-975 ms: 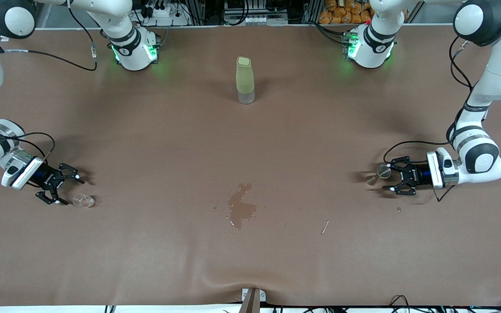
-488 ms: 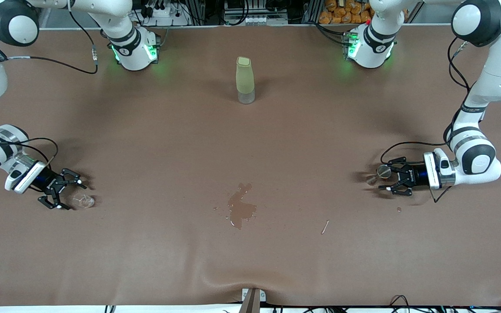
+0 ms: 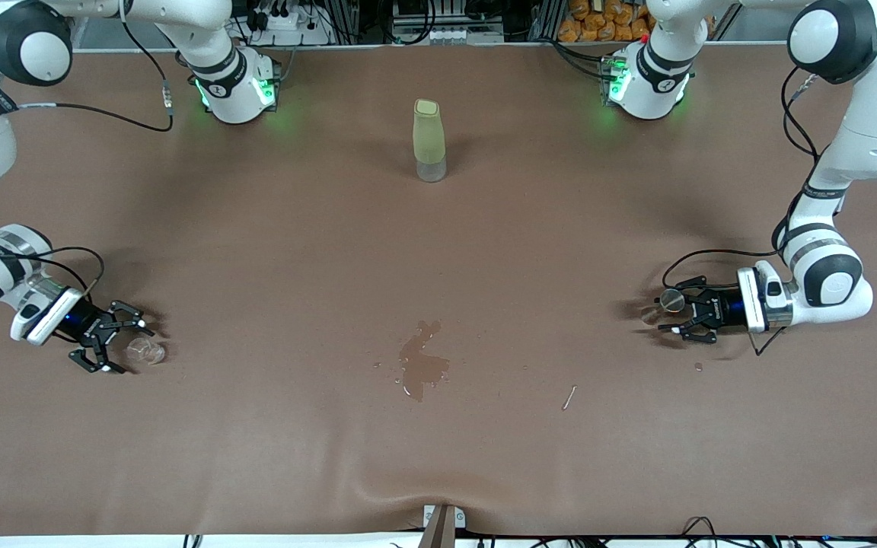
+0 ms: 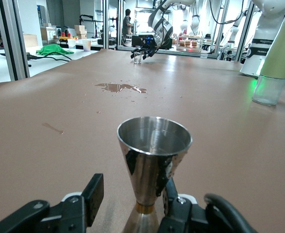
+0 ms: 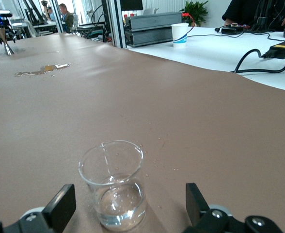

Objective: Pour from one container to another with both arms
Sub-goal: 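Close the left gripper on the jigger while the right gripper grasps the beaker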

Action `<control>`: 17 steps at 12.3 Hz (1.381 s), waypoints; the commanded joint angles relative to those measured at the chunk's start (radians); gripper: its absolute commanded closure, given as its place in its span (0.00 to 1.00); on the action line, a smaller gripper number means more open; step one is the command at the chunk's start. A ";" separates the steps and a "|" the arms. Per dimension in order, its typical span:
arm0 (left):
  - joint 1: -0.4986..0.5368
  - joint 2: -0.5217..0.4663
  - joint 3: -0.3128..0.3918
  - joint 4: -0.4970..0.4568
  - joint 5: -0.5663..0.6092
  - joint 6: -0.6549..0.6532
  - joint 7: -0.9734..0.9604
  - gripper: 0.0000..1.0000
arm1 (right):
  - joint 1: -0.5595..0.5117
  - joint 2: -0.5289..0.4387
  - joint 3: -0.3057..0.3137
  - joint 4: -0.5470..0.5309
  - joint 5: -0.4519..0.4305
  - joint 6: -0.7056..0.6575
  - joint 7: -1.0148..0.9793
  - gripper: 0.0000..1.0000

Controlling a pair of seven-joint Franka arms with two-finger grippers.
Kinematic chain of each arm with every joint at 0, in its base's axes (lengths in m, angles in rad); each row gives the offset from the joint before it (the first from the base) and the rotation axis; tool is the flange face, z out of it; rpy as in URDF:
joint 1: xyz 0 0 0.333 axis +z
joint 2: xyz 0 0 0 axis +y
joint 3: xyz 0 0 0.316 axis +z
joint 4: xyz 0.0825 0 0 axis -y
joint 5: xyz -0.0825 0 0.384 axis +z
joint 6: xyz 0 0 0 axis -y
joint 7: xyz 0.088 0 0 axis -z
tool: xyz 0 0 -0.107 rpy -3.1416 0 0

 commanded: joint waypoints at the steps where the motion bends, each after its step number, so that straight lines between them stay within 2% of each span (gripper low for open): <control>1: -0.007 0.009 0.008 -0.003 -0.028 0.005 0.030 0.45 | 0.003 0.053 0.014 0.040 0.056 -0.018 -0.051 0.00; 3: -0.009 0.009 0.008 -0.003 -0.025 0.005 0.041 0.54 | 0.003 0.056 0.014 0.040 0.057 -0.027 -0.053 0.00; 5: -0.008 0.012 0.008 -0.003 -0.025 0.005 0.046 0.70 | 0.003 0.061 0.014 0.040 0.057 -0.030 -0.055 0.00; 6: -0.005 0.015 0.008 -0.003 -0.025 0.003 0.050 0.87 | 0.003 0.067 0.014 0.040 0.059 -0.032 -0.055 0.00; 7: -0.004 0.015 0.008 -0.003 -0.025 0.003 0.056 1.00 | 0.004 0.070 0.014 0.040 0.065 -0.032 -0.055 0.00; 14: -0.007 0.003 0.007 0.000 -0.019 -0.006 0.038 1.00 | 0.010 0.075 0.022 0.042 0.071 -0.033 -0.056 0.00; 17: -0.007 -0.022 0.005 0.012 -0.019 -0.017 -0.031 1.00 | 0.012 0.075 0.023 0.043 0.069 -0.033 -0.055 0.00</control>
